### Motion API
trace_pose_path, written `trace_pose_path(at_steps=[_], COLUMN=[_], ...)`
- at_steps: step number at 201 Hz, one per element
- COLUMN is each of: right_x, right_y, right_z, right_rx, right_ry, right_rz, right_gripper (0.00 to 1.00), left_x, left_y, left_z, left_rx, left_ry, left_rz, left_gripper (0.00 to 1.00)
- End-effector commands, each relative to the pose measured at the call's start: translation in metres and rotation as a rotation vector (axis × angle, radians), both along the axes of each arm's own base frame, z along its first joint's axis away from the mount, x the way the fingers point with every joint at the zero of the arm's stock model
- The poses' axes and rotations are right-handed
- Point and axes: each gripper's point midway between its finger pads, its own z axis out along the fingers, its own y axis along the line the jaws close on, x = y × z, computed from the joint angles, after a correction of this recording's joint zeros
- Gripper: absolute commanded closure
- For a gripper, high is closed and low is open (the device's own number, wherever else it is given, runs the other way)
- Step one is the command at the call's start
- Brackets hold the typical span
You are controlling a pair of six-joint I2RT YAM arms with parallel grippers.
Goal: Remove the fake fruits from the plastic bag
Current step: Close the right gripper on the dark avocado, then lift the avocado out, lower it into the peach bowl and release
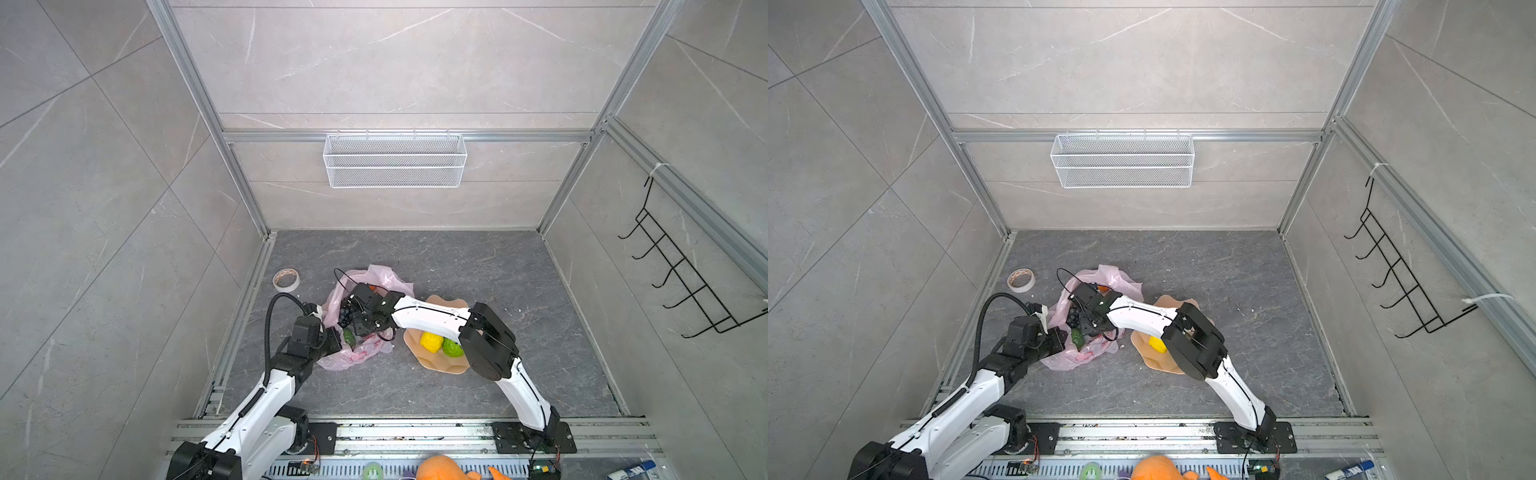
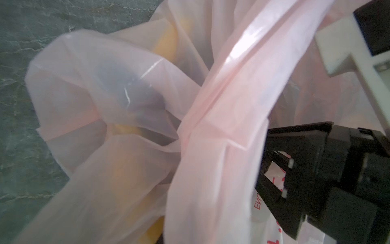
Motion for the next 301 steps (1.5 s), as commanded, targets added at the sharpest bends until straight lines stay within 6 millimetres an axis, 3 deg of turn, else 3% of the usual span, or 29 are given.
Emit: trace_pose_path(at_steps=[1, 35, 76, 129, 170, 198, 234, 301], right_x=[0.001, -0.004, -0.022, -0.040, -0.039, -0.037, -0.032, -0.015], right_y=[-0.006, -0.007, -0.020, -0.062, -0.104, -0.133, -0.162, -0.197], right_z=[0.023, 0.037, 0.083, 0.132, 0.154, 0.162, 0.157, 0.119], right_rx=[0.014, 0.020, 0.055, 0.093, 0.175, 0.204, 0.248, 0.224], right_ry=[-0.037, -0.061, -0.135, -0.228, -0.227, -0.235, -0.226, -0.194], right_rz=[0.005, 0.027, 0.094, 0.127, 0.052, -0.003, -0.110, -0.326], right_gripper=[0.47, 0.49, 0.49, 0.47, 0.47, 0.47, 0.47, 0.47], left_x=[0.007, 0.007, 0.007, 0.008, 0.007, 0.010, 0.011, 0.010], left_y=[-0.007, -0.007, -0.007, -0.007, -0.005, -0.006, -0.008, -0.006], left_z=[0.016, 0.016, 0.016, 0.016, 0.018, 0.020, 0.018, 0.020], left_rx=[-0.016, -0.016, -0.013, -0.009, -0.002, -0.003, -0.004, -0.002], left_ry=[-0.063, -0.063, -0.063, -0.061, -0.069, -0.077, -0.077, -0.094], left_rz=[-0.035, -0.034, -0.033, -0.036, -0.026, -0.033, -0.044, -0.038], left_gripper=[0.86, 0.85, 0.85, 0.85, 0.85, 0.84, 0.84, 0.84])
